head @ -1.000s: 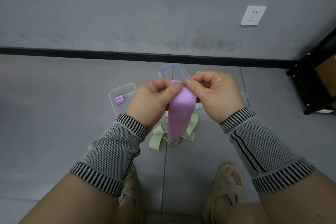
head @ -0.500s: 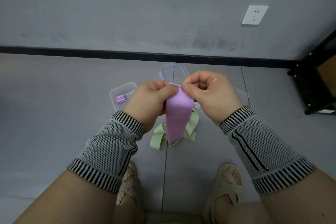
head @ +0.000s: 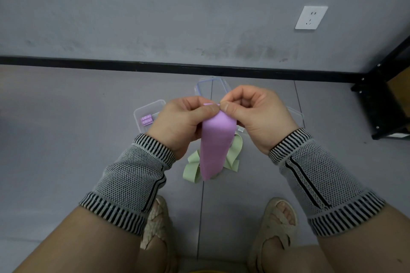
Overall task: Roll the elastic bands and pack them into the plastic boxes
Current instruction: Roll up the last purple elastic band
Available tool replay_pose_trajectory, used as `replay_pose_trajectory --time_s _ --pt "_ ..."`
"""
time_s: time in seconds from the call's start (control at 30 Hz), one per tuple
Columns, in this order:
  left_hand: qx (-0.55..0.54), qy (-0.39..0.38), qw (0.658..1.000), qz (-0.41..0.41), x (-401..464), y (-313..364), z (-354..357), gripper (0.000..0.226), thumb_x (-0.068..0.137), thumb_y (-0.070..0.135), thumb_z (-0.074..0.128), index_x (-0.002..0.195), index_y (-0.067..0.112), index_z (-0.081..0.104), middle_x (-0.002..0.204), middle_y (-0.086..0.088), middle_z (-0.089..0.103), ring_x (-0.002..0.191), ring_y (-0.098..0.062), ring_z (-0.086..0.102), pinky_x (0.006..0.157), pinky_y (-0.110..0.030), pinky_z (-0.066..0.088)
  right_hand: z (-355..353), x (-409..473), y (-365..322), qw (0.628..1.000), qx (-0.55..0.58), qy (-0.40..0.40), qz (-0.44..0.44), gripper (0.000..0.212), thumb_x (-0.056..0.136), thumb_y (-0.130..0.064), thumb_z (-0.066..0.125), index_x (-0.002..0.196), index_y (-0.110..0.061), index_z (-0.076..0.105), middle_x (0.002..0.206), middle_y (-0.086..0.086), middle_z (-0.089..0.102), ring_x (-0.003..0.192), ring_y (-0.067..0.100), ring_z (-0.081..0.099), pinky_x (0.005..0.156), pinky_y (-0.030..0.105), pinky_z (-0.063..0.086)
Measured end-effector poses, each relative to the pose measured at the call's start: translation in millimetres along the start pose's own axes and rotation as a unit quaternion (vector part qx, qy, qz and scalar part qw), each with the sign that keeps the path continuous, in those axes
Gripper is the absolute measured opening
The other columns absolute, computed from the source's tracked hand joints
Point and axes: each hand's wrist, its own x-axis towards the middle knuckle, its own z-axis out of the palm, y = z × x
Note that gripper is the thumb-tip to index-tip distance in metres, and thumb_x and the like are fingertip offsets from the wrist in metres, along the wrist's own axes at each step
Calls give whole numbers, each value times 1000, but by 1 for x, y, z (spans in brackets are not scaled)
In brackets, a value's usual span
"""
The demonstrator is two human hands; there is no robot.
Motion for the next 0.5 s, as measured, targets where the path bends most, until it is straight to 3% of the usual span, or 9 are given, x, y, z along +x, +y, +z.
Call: replay_pose_trajectory --time_s 0.2,0.37,0.5 --pt "-26 -8 1000 -8 0 1 -1 18 85 0 57 72 10 65 65 -4 63 60 -14 57 59 -25 49 1 0 -3 995 77 -29 57 24 79 14 61 69 -8 61 77 16 53 76 27 48 66 32 44" --pt "-25 3 1000 -5 1 0 -1 14 83 -3 59 76 8 66 73 -10 63 67 -18 56 63 -26 48 2 1 -2 1000 -7 7 24 30 76 8 66 62 -18 65 63 4 56 64 17 51 63 29 45" --pt "-4 24 1000 19 1 0 2 7 83 1 63 77 6 65 70 -9 63 66 -18 54 63 -26 45 2 0 -1 999 -50 20 -4 28 76 4 68 64 -21 64 66 1 62 66 14 57 67 31 52"
